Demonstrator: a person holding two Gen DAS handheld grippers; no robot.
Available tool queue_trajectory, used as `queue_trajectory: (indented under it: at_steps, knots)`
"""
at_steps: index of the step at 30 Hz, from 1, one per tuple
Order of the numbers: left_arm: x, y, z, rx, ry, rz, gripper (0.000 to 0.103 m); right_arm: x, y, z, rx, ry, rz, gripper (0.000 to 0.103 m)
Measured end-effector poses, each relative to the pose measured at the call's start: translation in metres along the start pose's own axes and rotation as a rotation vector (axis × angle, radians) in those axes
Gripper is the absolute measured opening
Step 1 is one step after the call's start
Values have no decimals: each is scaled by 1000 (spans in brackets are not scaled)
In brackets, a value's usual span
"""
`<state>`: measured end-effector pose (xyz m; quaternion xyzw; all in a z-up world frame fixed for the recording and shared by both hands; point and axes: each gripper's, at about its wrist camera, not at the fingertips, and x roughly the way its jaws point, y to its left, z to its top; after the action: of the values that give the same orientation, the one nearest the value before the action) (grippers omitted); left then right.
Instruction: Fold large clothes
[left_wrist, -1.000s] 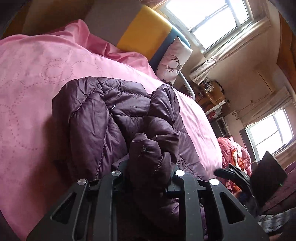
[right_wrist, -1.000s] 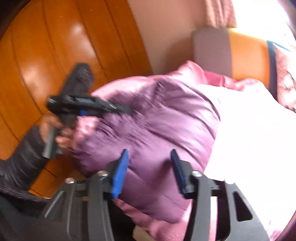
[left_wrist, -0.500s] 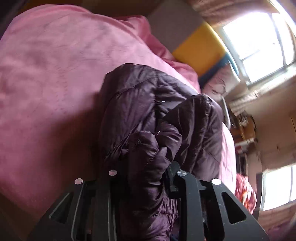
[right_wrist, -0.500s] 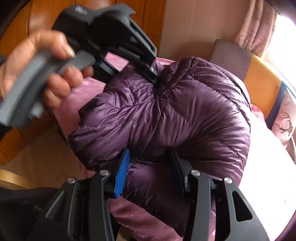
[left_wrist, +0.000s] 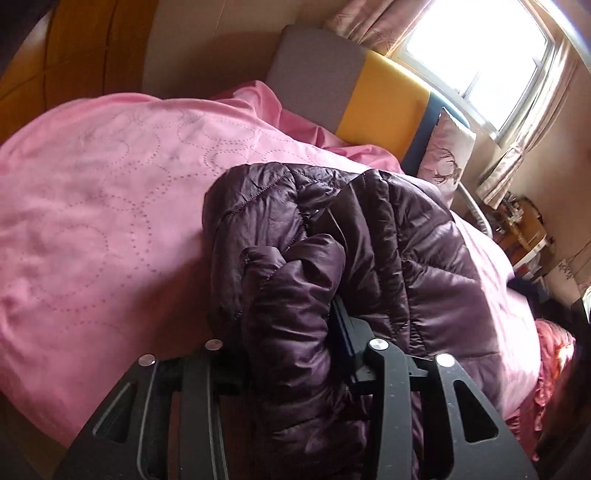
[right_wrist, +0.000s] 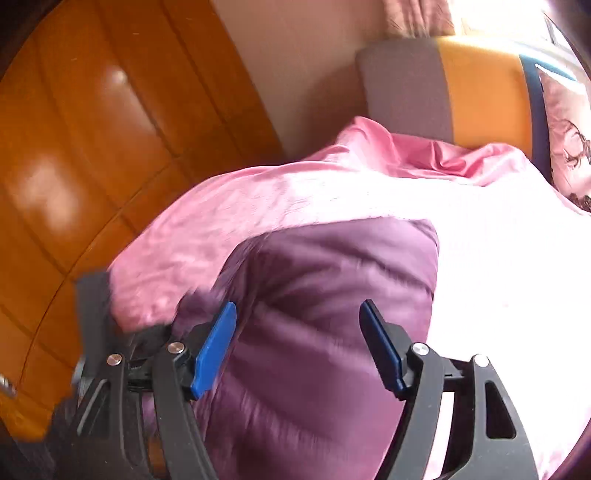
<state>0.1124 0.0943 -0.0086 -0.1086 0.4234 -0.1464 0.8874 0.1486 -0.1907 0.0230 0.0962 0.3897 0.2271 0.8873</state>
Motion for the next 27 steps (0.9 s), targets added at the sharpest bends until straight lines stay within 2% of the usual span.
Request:
queue_trajectory:
  at_steps: [3, 6, 9, 11, 12, 14, 16, 18, 22, 23, 26, 27]
  knots:
    - [3, 1, -5, 12, -17, 15, 40, 46, 2, 17, 17, 74, -75, 69]
    - [7, 4, -11, 17, -25, 21, 41, 93, 19, 6, -21, 155, -171, 70]
    - [15, 14, -17, 3, -18, 7, 41, 121, 35, -13, -73, 151, -234, 72]
    - [22, 21, -22, -1, -12, -13, 41, 126, 37, -20, -85, 146, -242, 73]
    - [25, 23, -24, 3, -12, -22, 41, 127, 37, -24, -82, 142, -220, 78]
    - [26, 25, -27, 6, -16, -35, 41, 112, 29, -21, -46, 120, -123, 88]
    - [24, 25, -27, 12, -19, -36, 41, 88, 25, -27, -6, 65, -96, 101]
    - [22, 26, -27, 16, -22, -35, 44, 65, 11, -35, 16, 17, -101, 101]
    - [23, 36, -27, 2, -20, -70, 46, 46, -33, -66, 129, 75, -40, 101]
    - [24, 38, -27, 0, -20, -79, 47, 48, -44, -74, 174, 83, 0, 101]
    - [25, 42, -28, -10, -21, -111, 47, 56, -72, -100, 338, 130, 230, 101]
    - [25, 43, -29, -13, -21, -119, 47, 63, -77, -101, 372, 144, 279, 101]
